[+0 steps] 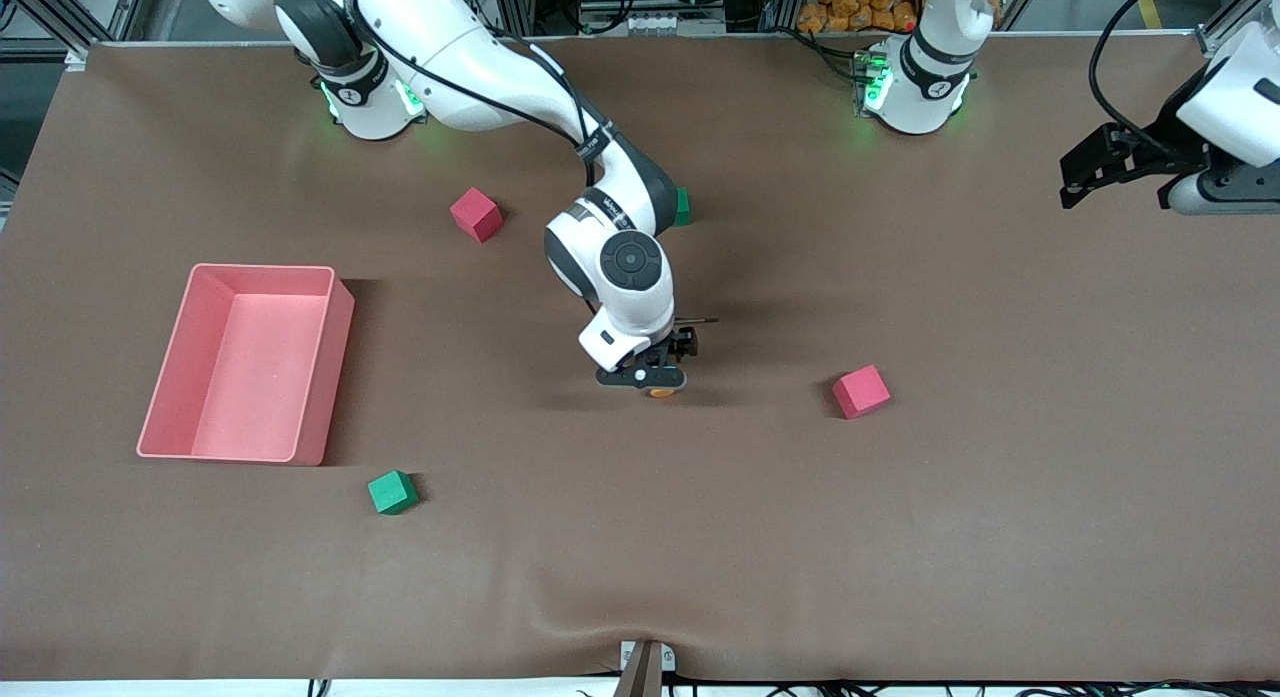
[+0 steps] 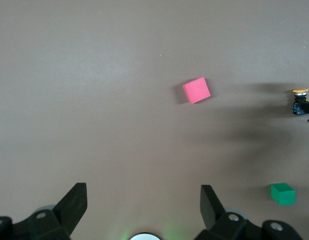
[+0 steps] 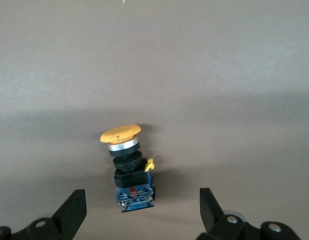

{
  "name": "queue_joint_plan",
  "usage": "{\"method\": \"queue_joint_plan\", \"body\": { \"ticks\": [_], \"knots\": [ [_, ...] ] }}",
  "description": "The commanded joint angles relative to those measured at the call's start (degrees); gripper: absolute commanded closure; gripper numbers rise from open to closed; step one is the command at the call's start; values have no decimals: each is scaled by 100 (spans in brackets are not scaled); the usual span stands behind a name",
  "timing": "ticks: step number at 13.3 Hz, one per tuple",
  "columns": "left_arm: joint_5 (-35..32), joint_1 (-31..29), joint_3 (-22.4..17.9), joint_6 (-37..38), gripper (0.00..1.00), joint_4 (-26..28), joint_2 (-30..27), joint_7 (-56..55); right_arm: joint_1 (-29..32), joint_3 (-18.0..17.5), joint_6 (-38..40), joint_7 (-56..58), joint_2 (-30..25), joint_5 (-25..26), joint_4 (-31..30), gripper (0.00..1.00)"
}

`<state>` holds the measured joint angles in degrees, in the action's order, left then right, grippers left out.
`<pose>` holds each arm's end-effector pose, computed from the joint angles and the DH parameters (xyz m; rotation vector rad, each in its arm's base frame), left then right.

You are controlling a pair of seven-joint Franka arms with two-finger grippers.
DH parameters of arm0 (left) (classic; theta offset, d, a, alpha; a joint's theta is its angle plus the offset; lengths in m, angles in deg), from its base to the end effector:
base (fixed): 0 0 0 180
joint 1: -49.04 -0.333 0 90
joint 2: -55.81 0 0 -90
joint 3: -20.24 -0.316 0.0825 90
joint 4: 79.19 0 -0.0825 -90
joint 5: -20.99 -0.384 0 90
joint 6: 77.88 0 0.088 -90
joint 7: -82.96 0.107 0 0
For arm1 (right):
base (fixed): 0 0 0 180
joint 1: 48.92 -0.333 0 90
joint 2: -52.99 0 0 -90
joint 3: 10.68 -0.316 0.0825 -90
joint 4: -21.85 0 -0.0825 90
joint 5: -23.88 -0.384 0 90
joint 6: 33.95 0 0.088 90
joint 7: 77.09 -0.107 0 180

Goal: Place and upright button with both arms
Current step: 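Set the button down and open the right gripper while the left gripper approaches, then lower the left gripper over the button while the right gripper withdraws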

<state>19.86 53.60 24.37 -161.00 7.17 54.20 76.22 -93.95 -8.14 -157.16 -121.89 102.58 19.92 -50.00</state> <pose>0.5275 -0.0789 0.6590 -3.1157 0.0497 0.0395 0.5497 0.5192 0.2413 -3.1002 0.0948 -0.0090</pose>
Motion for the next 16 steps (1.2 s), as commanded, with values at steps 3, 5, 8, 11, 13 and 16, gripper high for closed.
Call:
{"method": "queue_joint_plan", "body": {
  "ticks": [3,5,8,11,13,16],
  "knots": [
    [7,27,167,41,0,-102,302,66,4,369,990,-82,-659,1,-48,0],
    [-11,36,176,-12,0,-102,512,76,4,624,1377,-29,-967,1,-66,0],
    [51,27,263,-266,0,-102,820,76,231,748,2272,-29,-1468,-8,-101,0],
    [393,44,369,-653,0,-102,1154,23,644,739,2933,-20,-1829,-16,-110,0],
    [350,219,422,-820,0,-102,1426,5,934,748,3756,-38,-1865,-16,-110,0],
    [193,527,422,-1364,0,-111,1874,67,1514,739,4393,-29,-1909,-25,-119,0]
  ]
}}
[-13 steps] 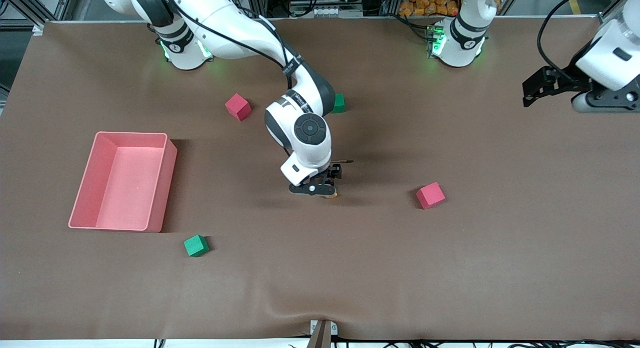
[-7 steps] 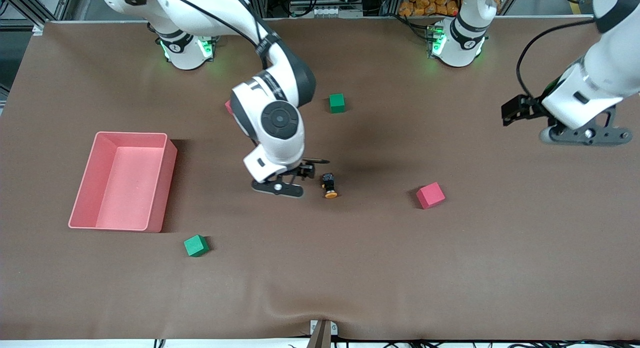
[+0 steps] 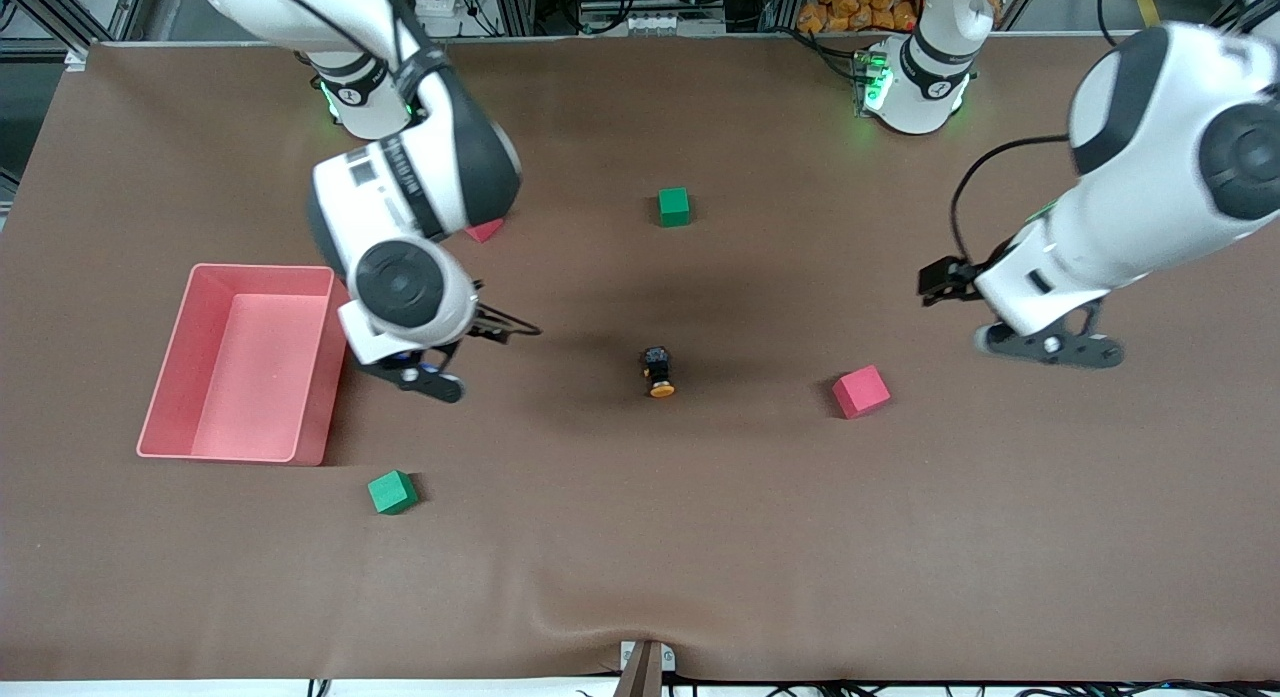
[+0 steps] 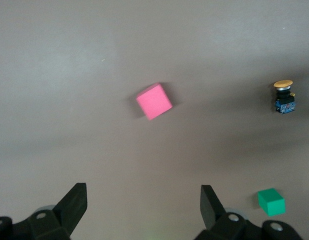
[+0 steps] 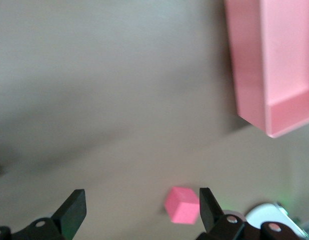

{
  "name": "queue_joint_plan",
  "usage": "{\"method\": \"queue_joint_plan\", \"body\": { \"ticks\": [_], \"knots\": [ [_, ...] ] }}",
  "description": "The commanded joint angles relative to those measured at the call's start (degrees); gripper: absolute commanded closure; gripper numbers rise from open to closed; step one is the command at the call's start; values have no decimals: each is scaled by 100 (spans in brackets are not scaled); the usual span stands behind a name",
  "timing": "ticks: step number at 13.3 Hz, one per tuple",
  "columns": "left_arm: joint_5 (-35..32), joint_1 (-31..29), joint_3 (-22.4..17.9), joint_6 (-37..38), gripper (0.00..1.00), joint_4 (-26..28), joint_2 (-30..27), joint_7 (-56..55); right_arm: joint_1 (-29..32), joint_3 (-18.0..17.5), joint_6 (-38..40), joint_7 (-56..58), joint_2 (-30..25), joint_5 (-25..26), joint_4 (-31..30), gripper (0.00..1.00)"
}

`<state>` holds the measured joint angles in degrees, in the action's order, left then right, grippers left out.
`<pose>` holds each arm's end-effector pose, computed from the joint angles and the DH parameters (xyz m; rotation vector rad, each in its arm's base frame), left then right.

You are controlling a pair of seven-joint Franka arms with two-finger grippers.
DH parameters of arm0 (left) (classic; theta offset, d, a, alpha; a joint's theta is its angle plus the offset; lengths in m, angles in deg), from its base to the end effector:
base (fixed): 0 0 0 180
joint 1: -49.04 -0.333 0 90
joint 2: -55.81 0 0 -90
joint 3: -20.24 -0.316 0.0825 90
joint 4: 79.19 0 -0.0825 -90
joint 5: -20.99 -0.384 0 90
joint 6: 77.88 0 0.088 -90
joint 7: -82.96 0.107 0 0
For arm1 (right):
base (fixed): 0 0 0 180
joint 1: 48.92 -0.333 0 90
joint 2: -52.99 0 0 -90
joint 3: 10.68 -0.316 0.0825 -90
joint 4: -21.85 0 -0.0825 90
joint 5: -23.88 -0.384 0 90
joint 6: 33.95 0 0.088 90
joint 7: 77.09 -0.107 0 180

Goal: Place and upright button with both arms
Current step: 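Lower the left gripper over the button while the right gripper withdraws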

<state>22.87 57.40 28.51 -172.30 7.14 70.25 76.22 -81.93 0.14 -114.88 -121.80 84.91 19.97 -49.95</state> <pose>0.6020 -0.1735 0.5133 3.0802 -0.2559 -0.1855 0.6052 0.2851 0.4183 2.8118 -0.5512 -0.4424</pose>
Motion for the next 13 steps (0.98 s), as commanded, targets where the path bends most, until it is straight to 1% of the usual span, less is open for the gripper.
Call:
{"method": "queue_joint_plan", "body": {
  "ticks": [1,2,4,6,7,9,11,13],
  "knots": [
    [-170,200,7,-392,0,-107,418,76,426,-88,227,-29,-160,-30,-124,0],
    [-110,209,16,-576,0,-107,577,15,505,-88,271,-3,-151,-30,-150,0],
    [-13,288,60,-858,0,-107,919,-30,646,-53,271,250,-238,40,-509,0],
    [-38,717,25,-1296,0,-229,1271,-187,839,-53,254,628,-396,93,-712,0],
    [-39,815,7,-1386,0,-335,1516,-414,944,-53,219,900,-519,93,-852,0],
    [-21,981,25,-1448,0,-843,2069,-958,1094,-53,175,1279,-660,101,-1002,0],
    [-13,1210,7,-1457,0,-1204,2536,-1233,1200,-53,166,1481,-739,102,-1020,0],
    [-21,1517,-45,-1466,0,-1442,2836,-1540,1227,-53,-87,1658,-940,128,-1361,0]
  ]
}}
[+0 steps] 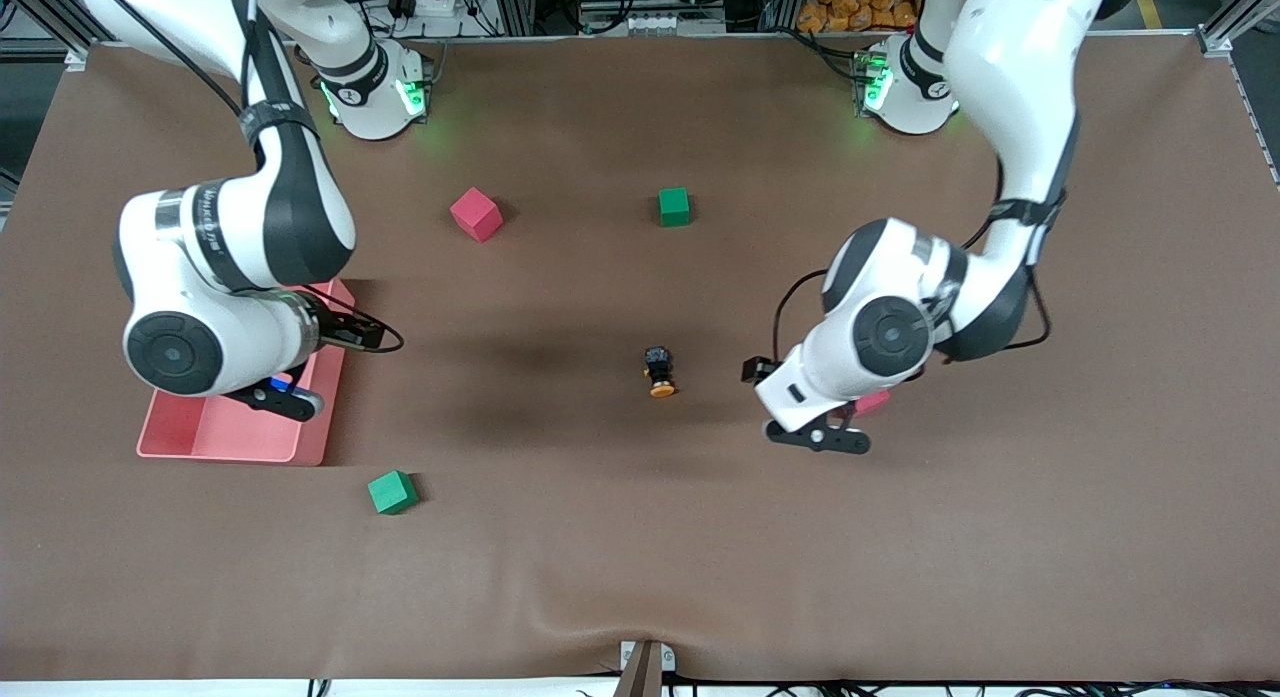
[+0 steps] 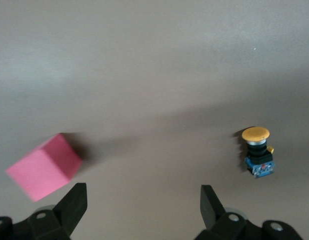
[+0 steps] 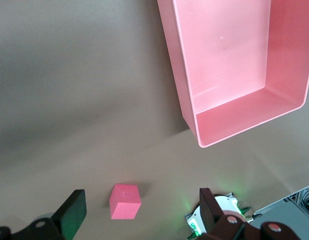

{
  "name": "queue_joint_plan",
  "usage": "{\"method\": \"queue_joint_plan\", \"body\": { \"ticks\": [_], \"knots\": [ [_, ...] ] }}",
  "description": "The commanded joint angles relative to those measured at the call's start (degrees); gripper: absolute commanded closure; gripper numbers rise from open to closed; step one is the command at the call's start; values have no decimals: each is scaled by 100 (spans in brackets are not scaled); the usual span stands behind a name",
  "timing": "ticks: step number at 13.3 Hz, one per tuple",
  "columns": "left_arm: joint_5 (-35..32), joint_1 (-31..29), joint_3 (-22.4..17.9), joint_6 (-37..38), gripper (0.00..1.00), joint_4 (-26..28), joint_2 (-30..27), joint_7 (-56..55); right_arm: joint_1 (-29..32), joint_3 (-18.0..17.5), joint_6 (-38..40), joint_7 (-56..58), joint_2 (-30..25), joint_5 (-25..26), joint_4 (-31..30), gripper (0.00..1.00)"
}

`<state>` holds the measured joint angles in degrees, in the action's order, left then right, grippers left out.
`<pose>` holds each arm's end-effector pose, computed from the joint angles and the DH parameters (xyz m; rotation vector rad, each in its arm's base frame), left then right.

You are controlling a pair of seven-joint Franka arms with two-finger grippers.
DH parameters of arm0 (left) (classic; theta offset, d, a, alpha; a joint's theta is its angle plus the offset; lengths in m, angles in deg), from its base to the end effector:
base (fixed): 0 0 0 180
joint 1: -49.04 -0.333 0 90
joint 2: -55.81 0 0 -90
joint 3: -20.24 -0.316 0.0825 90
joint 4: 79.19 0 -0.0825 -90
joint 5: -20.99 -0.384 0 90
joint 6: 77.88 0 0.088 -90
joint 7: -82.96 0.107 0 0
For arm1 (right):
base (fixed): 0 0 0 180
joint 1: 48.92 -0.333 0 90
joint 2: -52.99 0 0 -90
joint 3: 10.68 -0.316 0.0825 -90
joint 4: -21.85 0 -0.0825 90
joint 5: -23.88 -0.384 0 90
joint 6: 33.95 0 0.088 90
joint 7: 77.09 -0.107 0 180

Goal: Place and upright button with both arms
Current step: 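Lower the left gripper over the button while the right gripper withdraws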

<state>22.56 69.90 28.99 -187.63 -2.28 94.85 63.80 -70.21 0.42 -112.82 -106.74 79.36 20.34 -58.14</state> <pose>0.6366 -0.3374 0.3211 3.0557 -0.2188 -0.2189 0.6188 0.1391 0.4189 2.8455 -0.4931 -0.6388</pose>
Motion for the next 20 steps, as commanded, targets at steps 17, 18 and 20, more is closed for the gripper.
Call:
{"method": "queue_joint_plan", "body": {
  "ticks": [17,18,20],
  "knots": [
    [1108,1280,-207,-1383,26,-536,1370,-2021,1442,-82,-2360,2505,-2310,609,-3082,0],
    [1108,1280,-199,-1391,26,-536,1396,-2100,1653,-82,-2352,2786,-2486,609,-3188,0],
    [1117,1280,-164,-1391,23,-536,1414,-2171,1935,-82,-2343,3105,-2750,600,-3320,0]
  ]
}}
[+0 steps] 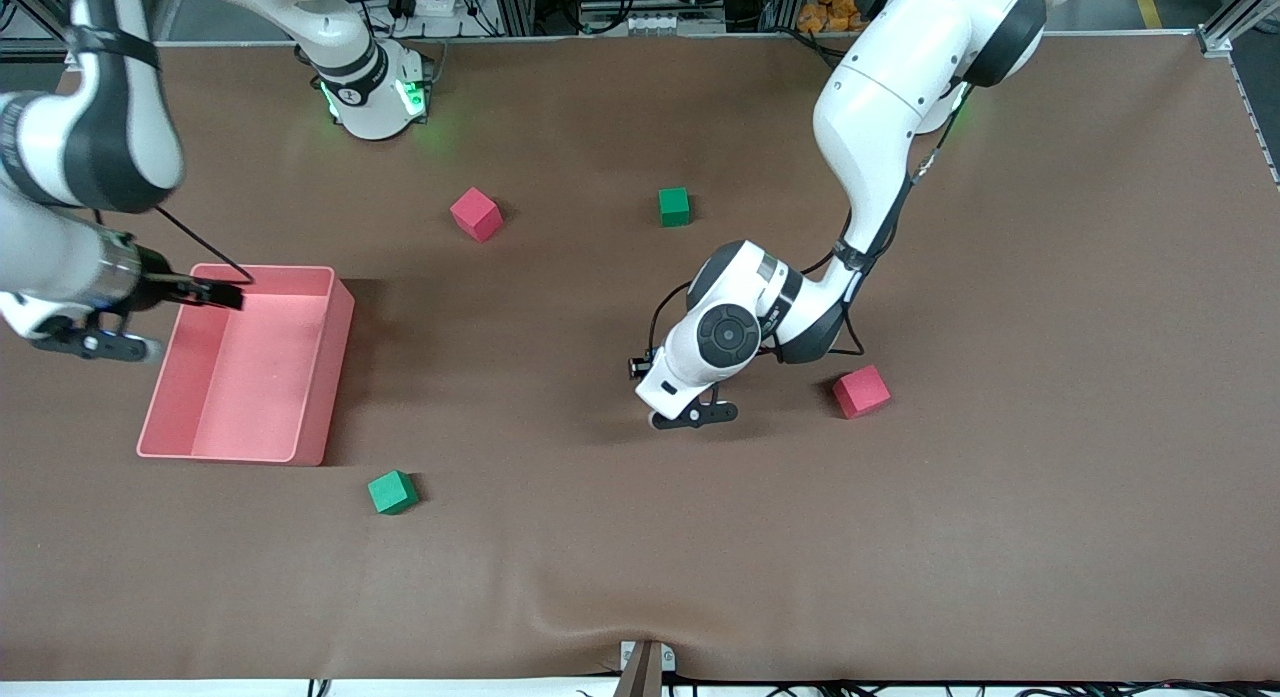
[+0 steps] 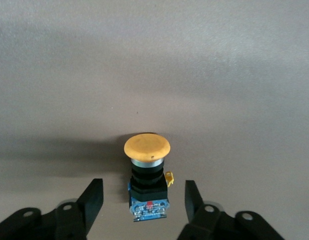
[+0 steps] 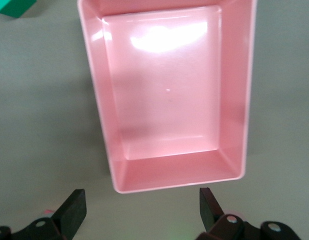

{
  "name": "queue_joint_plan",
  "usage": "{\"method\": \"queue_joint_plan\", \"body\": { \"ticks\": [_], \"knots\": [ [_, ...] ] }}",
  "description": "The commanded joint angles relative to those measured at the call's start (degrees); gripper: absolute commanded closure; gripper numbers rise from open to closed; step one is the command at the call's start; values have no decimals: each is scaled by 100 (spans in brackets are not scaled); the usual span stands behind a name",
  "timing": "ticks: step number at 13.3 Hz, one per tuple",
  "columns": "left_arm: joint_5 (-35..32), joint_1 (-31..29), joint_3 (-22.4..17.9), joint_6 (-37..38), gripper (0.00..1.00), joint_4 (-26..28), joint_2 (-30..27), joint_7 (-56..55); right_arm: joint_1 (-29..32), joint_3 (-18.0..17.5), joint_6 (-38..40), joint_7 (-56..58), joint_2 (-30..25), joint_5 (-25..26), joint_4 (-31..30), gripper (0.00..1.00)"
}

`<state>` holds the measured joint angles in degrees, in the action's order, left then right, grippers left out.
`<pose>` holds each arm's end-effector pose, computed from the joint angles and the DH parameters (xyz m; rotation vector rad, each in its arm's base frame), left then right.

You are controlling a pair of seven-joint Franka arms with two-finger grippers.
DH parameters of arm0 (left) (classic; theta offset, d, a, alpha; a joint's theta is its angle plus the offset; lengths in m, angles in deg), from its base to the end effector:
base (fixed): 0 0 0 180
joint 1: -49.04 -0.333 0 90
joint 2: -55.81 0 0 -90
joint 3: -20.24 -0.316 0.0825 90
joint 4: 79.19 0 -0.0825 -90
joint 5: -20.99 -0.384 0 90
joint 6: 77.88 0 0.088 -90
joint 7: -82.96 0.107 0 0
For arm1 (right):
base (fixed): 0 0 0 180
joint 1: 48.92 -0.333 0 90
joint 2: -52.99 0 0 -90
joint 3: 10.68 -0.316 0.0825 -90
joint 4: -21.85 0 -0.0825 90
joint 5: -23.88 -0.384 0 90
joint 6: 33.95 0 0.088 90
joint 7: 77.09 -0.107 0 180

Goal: Place and upright button with both arms
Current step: 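Lower the left gripper over the button while the right gripper withdraws, then grasp the button with the left gripper and lift it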

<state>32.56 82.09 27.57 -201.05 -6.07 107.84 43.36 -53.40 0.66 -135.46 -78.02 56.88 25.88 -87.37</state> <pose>0.5787 -0.4722 0.2039 2.9329 0.2169 -0.2890 0.5498 -0.0674 0.4461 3.0832 -0.1952 -0.3152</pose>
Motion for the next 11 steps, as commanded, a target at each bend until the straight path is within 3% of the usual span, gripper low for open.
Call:
{"method": "queue_joint_plan", "body": {
  "ticks": [1,6,9,11],
  "knots": [
    [116,70,-13,-49,23,-149,115,-127,351,-105,-62,251,-608,47,-398,0],
    [116,131,-13,-120,23,-140,177,-136,967,-105,60,1567,-1030,29,-224,0],
    [116,131,-13,-120,25,-131,194,-136,915,-122,648,1587,-969,29,601,0],
    [116,131,-13,-120,29,-114,212,-136,810,-158,755,1604,-943,38,831,0]
  ]
}}
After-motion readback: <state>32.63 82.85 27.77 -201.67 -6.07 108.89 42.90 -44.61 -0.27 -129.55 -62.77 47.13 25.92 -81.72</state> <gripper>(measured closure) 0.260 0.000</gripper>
